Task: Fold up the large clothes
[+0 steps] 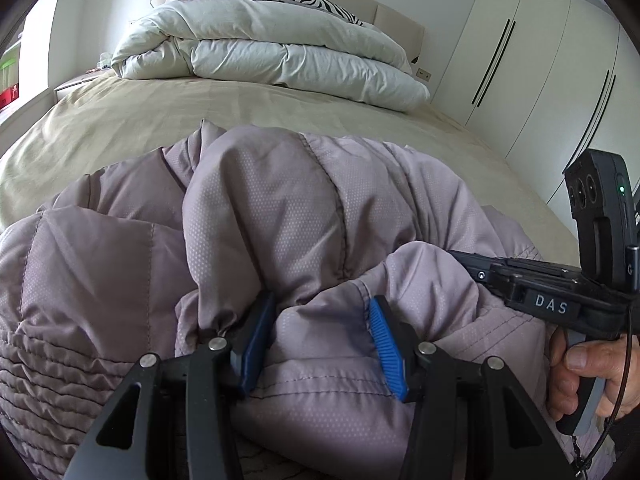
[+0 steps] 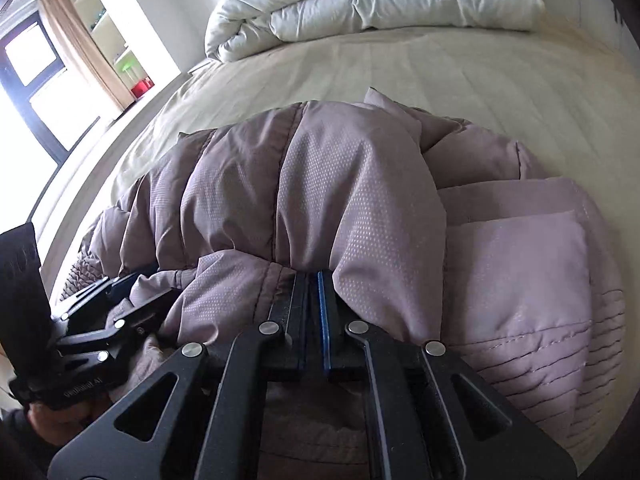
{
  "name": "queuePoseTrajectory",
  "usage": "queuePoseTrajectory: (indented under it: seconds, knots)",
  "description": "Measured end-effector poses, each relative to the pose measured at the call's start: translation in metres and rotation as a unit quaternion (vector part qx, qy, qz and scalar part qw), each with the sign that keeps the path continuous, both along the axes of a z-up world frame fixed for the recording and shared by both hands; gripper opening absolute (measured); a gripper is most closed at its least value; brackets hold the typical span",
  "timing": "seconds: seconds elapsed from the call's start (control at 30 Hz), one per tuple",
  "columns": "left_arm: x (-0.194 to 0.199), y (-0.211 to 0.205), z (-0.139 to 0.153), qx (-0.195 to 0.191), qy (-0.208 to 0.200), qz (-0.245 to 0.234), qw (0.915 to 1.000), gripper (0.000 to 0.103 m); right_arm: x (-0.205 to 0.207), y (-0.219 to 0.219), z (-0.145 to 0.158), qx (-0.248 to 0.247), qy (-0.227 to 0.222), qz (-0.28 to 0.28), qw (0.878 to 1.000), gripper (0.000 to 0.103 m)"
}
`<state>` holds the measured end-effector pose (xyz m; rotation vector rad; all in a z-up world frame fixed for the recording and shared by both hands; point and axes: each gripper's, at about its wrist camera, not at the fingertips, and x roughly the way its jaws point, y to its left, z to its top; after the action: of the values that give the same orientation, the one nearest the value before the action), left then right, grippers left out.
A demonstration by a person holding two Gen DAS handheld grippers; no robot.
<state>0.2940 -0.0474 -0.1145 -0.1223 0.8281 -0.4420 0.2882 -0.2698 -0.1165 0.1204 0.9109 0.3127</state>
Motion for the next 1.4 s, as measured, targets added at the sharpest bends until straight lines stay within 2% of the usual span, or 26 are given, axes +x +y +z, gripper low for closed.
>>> queuePoseTrajectory:
  seconds: [0.03,0.1,0.13,0.17,0.23,0.27,0.33,0.4,0.43,0.5,0.63,0.7,0.8,0.83,0.87,0.9,0.93,0.97,1.07,1.2,1.23,1.3,1.33,1.37,1.4]
  knots:
    - [0.0,0.001,0.0,-0.003,-0.001,0.0,1.0,0.052,0.001,0.001,0.001,-0.003,0.005,0.007,1.0,0.004]
    - [-0.001,0.004,0.0,-0.012,-0.003,0.0,0.9999,0.052,0.007,-0.007,0.015,0.027,0.038,-0.002,0.999,0.004]
    - [-0.001,0.005,-0.001,-0.016,-0.004,0.0,0.9999,0.052,0.007,-0.012,0.026,0.051,0.034,-0.012,0.998,0.004]
    - [-0.002,0.005,-0.002,-0.018,-0.005,0.0,0.9998,0.052,0.008,-0.017,0.04,0.069,0.011,-0.015,0.997,0.004]
    - [-0.002,0.005,-0.002,-0.019,-0.007,0.001,0.9998,0.052,0.014,-0.013,0.062,0.061,-0.027,-0.018,0.998,0.005]
    - [-0.002,0.005,-0.002,-0.019,-0.008,0.001,0.9998,0.052,0.023,-0.007,0.065,0.045,-0.029,-0.015,0.998,0.005]
    - [-0.003,0.005,-0.002,-0.02,-0.008,0.001,0.9998,0.052,0.047,0.006,0.053,0.003,-0.009,-0.01,1.0,0.005]
    - [-0.003,0.004,-0.003,-0.019,-0.008,0.001,0.9998,0.052,0.07,0.013,0.021,-0.035,0.021,-0.011,0.999,0.005]
    - [-0.002,0.003,-0.003,-0.016,-0.008,0.0,0.9998,0.052,0.077,0.013,0.006,-0.029,0.032,-0.01,0.999,0.005]
    - [-0.002,0.003,-0.004,-0.016,-0.009,0.0,0.9998,0.052,0.08,0.006,-0.008,-0.002,0.02,-0.019,1.0,0.004]
    - [-0.003,0.005,-0.002,-0.021,-0.01,0.001,0.9997,0.052,0.073,-0.002,-0.001,0.014,0.018,-0.022,1.0,0.005]
    - [-0.006,0.008,0.003,-0.029,-0.018,0.002,0.9994,0.052,0.049,-0.012,0.02,0.023,0.002,-0.043,0.999,0.005]
    - [-0.018,0.015,0.019,-0.032,-0.018,0.01,0.9993,0.053,-0.02,-0.023,0.072,0.055,-0.099,-0.035,0.993,0.005]
    - [-0.025,0.02,0.028,-0.038,-0.016,0.019,0.999,0.058,-0.045,-0.024,0.085,0.052,-0.131,-0.028,0.99,0.005]
    - [-0.035,0.025,0.038,-0.05,-0.017,0.022,0.9983,0.069,-0.069,-0.025,0.096,0.044,-0.153,-0.022,0.987,0.005]
    - [-0.048,0.031,0.048,-0.06,-0.025,0.024,0.9976,0.075,-0.093,-0.026,0.104,0.033,-0.168,-0.016,0.985,0.005]
    - [-0.064,0.037,0.06,-0.064,-0.037,0.029,0.9968,0.087,-0.114,-0.027,0.109,0.019,-0.18,-0.011,0.983,0.005]
    - [-0.081,0.044,0.07,-0.071,-0.052,0.033,0.9956,0.095,-0.135,-0.027,0.113,0.005,-0.187,-0.009,0.982,0.005]
    - [-0.131,0.066,0.092,-0.087,-0.061,0.041,0.9935,0.099,-0.185,-0.033,0.115,-0.003,-0.188,-0.014,0.982,0.006]
    - [-0.202,0.096,0.102,-0.109,-0.065,0.047,0.9908,0.103,-0.247,-0.046,0.099,0.058,-0.134,-0.026,0.989,0.007]
    - [-0.218,0.102,0.102,-0.107,-0.062,0.05,0.9911,0.103,-0.258,-0.049,0.094,0.079,-0.118,-0.025,0.99,0.012]
    - [-0.247,0.111,0.1,-0.095,-0.054,0.05,0.9927,0.103,-0.281,-0.056,0.085,0.13,-0.091,-0.033,0.987,0.035]
    - [-0.261,0.115,0.099,-0.086,-0.056,0.056,0.9932,0.103,-0.294,-0.061,0.081,0.167,-0.087,-0.041,0.981,0.07]
    - [-0.275,0.118,0.097,-0.083,-0.058,0.061,0.993,0.103,-0.312,-0.066,0.078,0.207,-0.1,-0.047,0.972,0.09]
    - [-0.287,0.12,0.096,-0.085,-0.057,0.059,0.993,0.103,-0.329,-0.072,0.078,0.243,-0.122,-0.053,0.961,0.09]
